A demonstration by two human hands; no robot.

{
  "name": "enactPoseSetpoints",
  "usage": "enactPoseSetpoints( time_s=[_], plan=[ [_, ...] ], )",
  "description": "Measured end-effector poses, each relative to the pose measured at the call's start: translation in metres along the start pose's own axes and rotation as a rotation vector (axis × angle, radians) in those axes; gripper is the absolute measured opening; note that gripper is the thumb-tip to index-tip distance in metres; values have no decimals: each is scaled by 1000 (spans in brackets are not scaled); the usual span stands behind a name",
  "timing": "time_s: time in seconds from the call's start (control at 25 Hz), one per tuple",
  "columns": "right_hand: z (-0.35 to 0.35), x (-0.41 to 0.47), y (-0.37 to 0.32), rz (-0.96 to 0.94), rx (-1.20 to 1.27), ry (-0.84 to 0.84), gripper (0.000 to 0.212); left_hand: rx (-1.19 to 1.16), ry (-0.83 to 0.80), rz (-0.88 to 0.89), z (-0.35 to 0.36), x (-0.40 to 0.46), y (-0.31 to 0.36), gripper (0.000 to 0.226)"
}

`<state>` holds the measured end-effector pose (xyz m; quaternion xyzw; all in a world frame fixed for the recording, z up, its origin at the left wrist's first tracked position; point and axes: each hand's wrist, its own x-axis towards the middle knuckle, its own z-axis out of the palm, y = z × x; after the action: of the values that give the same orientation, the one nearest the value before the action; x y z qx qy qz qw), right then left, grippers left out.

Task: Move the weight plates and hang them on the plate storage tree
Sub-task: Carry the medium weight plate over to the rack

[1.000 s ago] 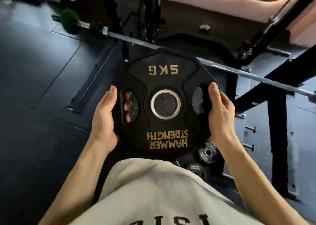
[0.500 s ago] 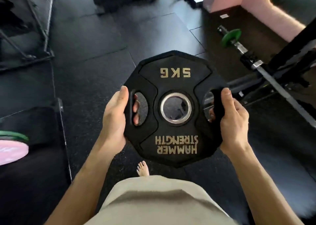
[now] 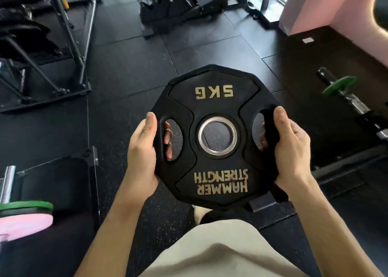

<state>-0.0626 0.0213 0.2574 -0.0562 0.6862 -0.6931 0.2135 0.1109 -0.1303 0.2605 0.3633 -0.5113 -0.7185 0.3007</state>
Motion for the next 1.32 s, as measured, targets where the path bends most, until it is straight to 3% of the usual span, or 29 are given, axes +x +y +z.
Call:
enactPoseSetpoints(
  time_s=[0.36,0.76,1.04,1.32],
  plan=[
    [109,210,-55,-41,61,-11,45,22,1,30,48,239,65,41],
    [177,450,-99,-65,85,227,45,84,-187,-23,151,530,98,41],
    [195,615,-144,-64,168,448,45,149,-450,-24,267,717,131,40],
    [161,805,-180,-103,159,604,44,139,-624,-12,425,884,124,42]
  ],
)
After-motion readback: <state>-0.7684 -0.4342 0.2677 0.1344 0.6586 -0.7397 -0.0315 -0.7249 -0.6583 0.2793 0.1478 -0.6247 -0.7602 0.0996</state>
